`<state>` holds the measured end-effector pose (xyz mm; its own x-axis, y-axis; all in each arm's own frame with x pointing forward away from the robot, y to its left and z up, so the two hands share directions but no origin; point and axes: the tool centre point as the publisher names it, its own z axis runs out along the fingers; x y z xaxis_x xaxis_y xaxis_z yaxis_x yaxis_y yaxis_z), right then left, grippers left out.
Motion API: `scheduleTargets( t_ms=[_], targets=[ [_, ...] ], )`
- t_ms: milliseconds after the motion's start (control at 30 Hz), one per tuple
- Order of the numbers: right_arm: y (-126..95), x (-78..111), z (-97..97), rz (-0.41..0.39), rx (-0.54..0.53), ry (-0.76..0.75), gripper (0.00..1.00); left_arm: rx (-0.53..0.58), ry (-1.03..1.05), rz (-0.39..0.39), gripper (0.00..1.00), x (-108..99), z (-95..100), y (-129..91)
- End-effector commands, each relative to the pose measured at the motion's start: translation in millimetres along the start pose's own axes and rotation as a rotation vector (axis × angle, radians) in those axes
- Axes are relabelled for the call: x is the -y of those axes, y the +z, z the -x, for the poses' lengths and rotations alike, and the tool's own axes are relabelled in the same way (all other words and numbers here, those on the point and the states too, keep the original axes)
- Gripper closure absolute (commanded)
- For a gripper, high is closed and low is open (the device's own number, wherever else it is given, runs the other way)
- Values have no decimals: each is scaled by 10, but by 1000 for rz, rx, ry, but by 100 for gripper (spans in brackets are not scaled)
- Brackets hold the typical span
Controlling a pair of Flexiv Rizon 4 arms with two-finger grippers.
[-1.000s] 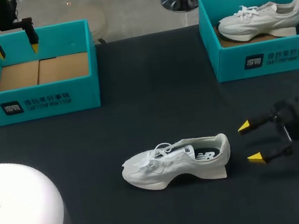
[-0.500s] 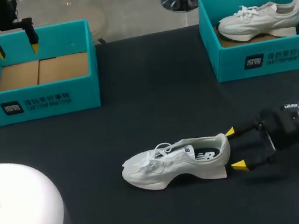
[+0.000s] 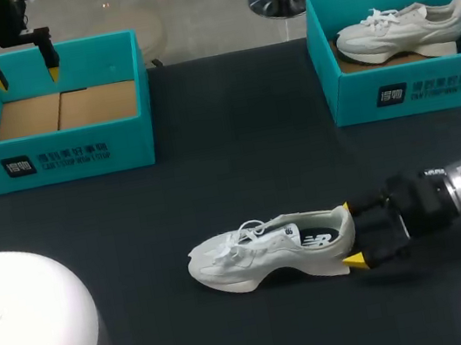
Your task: Take the shoe out of the shoebox, open the shoe tongue, remove and reinsert the insole, then place the shoe into the shoebox
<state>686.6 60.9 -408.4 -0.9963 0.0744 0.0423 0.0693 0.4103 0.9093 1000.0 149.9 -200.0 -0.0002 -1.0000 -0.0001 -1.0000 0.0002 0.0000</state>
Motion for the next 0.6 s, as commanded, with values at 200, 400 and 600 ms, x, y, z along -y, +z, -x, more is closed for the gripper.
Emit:
scheduleTargets(
  t_ms=[200,400,600],
  targets=[
    [167,60,43,7,-5,14,0,0,0,0,0,0,0,0],
    [203,101,60,6,-12,27,0,0,0,0,0,0,0,0],
    [229,128,63,8,-20,37,0,0,0,0,0,0,0,0]
  ],
)
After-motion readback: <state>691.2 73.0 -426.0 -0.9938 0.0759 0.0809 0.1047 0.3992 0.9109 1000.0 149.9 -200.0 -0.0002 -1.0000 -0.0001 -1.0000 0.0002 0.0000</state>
